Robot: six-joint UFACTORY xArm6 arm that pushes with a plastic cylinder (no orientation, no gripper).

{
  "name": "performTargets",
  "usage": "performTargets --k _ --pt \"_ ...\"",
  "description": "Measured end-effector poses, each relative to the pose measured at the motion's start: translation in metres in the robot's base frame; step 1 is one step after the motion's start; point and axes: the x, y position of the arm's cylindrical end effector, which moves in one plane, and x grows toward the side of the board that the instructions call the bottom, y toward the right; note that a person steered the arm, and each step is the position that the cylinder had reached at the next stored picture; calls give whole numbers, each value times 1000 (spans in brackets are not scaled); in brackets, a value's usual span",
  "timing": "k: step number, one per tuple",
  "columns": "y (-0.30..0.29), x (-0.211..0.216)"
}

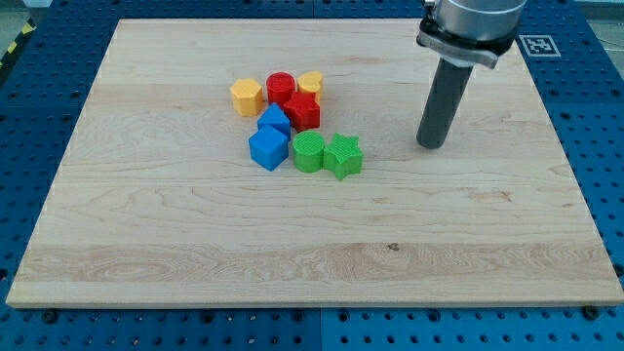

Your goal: Push the red star into the red circle

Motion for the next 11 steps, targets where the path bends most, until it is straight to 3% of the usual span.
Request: performTargets --k 1,2,6,7,10,11 --pt "1 -68" --pt "-41 -77" --pt "-73 -43" --pt "-79 -4" --pt "-186 -31" --pt "-190 -41"
